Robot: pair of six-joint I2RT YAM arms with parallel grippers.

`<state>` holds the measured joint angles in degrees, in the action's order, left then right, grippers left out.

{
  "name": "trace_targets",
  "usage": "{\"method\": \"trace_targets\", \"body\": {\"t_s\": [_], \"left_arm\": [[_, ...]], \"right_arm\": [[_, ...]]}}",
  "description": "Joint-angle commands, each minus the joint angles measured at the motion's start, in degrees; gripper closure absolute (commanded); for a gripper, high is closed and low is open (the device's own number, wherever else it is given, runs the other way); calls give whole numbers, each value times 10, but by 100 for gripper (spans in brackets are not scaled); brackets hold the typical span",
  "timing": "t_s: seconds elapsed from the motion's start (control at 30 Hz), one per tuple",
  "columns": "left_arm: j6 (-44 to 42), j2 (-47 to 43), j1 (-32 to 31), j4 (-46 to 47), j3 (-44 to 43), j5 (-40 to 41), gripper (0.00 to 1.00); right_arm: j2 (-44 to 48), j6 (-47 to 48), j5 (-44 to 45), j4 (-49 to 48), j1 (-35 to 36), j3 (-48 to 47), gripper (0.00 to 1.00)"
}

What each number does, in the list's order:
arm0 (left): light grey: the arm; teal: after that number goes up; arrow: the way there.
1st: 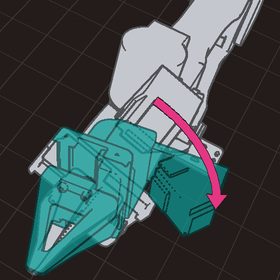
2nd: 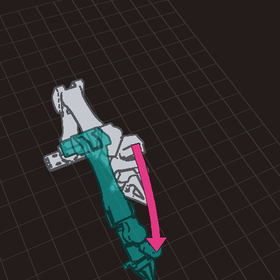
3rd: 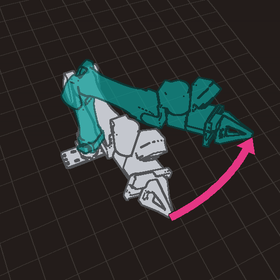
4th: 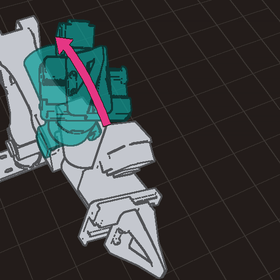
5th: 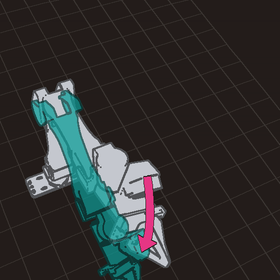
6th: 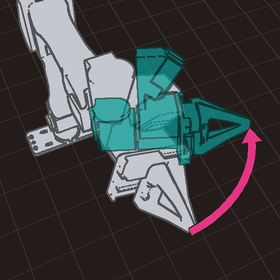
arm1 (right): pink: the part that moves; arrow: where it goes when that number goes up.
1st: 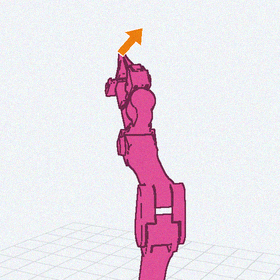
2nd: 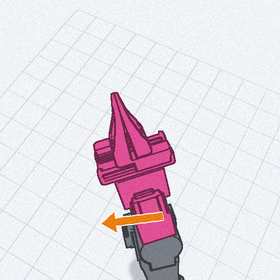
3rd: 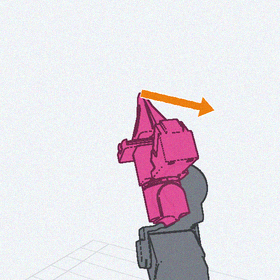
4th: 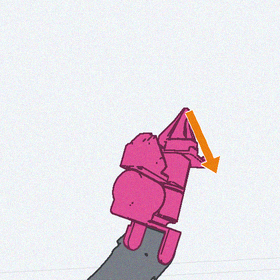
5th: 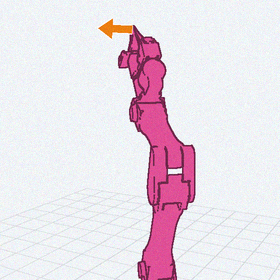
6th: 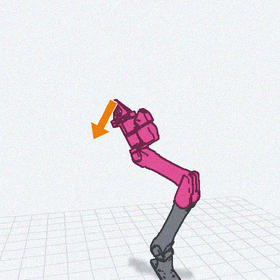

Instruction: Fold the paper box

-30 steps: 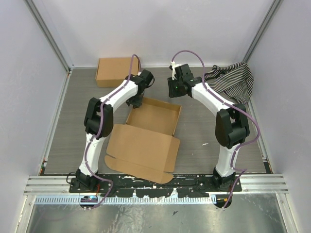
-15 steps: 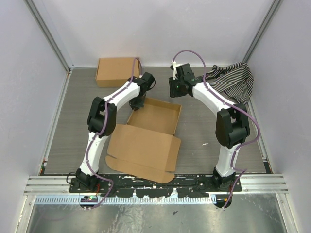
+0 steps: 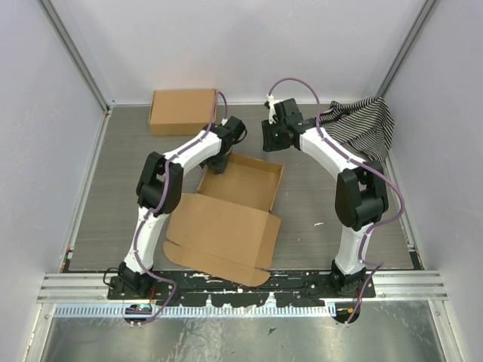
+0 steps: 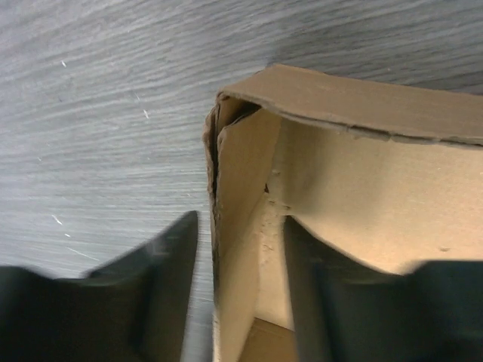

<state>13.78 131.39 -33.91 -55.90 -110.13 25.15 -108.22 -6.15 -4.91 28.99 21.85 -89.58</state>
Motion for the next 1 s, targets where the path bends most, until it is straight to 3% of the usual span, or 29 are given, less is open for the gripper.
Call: {"method": "trace_targets", "body": {"t_s": [0.0, 0.17, 0.3, 0.6, 0.97], "left_arm": [[-6, -66, 2, 21, 10, -13, 36], [13, -146, 33, 26, 36, -63, 33], [38, -239, 67, 63, 108, -101, 34], [32, -379, 87, 58, 215, -73, 36], [51, -494, 95, 76, 306, -93, 34]], "right_arm": [[32, 12, -39, -7, -8, -32, 58], [26, 42, -138, -26, -8, -48, 53], [-15, 62, -188, -21, 2, -90, 51], [-98, 130, -173, -3, 43, -154, 43], [-170, 165, -133, 6, 79, -194, 42]]}}
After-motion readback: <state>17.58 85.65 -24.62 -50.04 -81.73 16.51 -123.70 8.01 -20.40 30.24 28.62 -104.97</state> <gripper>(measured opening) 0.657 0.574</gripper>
